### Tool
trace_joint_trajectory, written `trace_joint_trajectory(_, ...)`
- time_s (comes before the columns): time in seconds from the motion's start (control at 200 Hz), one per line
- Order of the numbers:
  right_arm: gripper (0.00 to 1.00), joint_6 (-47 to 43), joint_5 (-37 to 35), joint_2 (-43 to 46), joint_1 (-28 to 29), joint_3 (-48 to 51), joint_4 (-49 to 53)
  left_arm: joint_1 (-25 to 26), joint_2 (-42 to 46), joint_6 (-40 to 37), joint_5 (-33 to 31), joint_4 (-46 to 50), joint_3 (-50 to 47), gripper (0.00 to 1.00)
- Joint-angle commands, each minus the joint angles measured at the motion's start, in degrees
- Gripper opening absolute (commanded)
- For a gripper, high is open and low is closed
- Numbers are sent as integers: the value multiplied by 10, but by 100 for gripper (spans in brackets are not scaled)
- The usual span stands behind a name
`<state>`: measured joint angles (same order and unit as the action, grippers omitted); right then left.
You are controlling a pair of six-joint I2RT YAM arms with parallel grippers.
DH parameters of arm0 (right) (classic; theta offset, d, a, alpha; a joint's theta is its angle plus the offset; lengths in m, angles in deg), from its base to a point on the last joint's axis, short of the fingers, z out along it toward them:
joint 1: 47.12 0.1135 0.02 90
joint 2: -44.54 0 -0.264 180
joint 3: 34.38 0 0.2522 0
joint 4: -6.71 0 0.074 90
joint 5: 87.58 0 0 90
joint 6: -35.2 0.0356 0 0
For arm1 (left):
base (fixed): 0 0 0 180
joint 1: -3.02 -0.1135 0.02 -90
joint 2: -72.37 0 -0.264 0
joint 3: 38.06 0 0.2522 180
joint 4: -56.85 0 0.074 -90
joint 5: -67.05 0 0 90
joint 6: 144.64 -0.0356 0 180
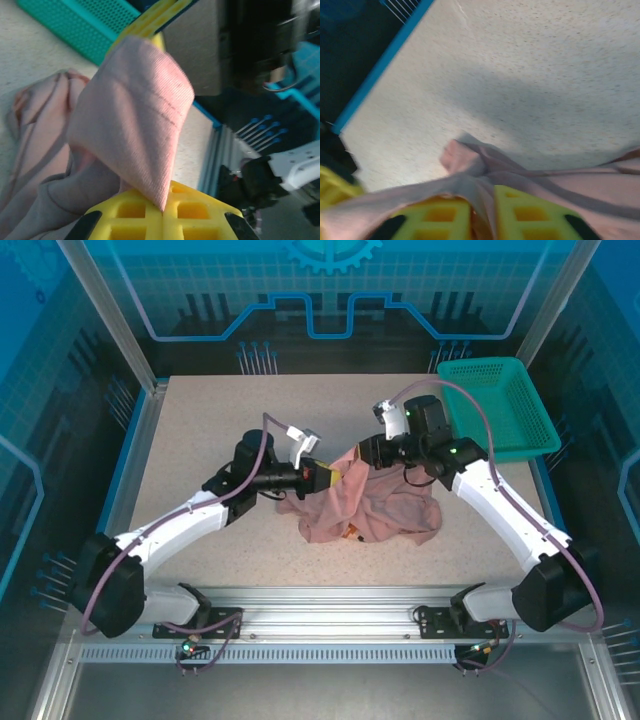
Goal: Fold the inside-out t-shirt
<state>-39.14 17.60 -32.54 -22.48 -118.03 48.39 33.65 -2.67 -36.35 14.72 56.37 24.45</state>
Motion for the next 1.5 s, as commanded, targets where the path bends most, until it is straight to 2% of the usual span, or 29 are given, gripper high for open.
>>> trace_joint_trajectory(0.0,28,-62,-58,14,10,-7,71,-16,34,44,92,-71,-18,0)
trace_joint_trajectory(0.24,48,-60,54,92,16,89,11,-39,34,62,87,-76,-17,0)
trace_joint_trajectory(0.415,55,-20,82,67,25,124,-44,-39,37,61,84,-76,-18,0)
trace_joint_trajectory(0.515,56,2,87,43,40,130,-78,-40,41,58,82,-73,-20,0)
trace_joint_trajectory(0.555,52,4,86,32,43,126,-77,-40,44,57,76,-73,-23,0)
trace_joint_trajectory(0.67,21,13,111,34,43,131,-92,-56,59,81,34,-92,-45,0)
trace_joint_trajectory(0.76,0,37,181,56,29,148,-144,-86,59,126,0,-125,-71,0)
trace_joint_trajectory(0.93,0,100,285,77,23,178,-281,-143,15,211,0,-177,-94,0)
trace_joint_trajectory(1.1,0,136,295,72,24,188,-360,-153,1,184,-34,-97,-80,24)
trace_joint_trajectory(1.291,0,148,283,46,26,182,-387,-153,40,119,-106,32,-74,53)
trace_joint_trajectory(1.406,0,143,282,35,27,178,-391,-141,88,83,-176,113,-69,59)
trace_joint_trajectory(1.496,0,123,279,31,29,176,-378,-110,123,43,-239,172,-50,61)
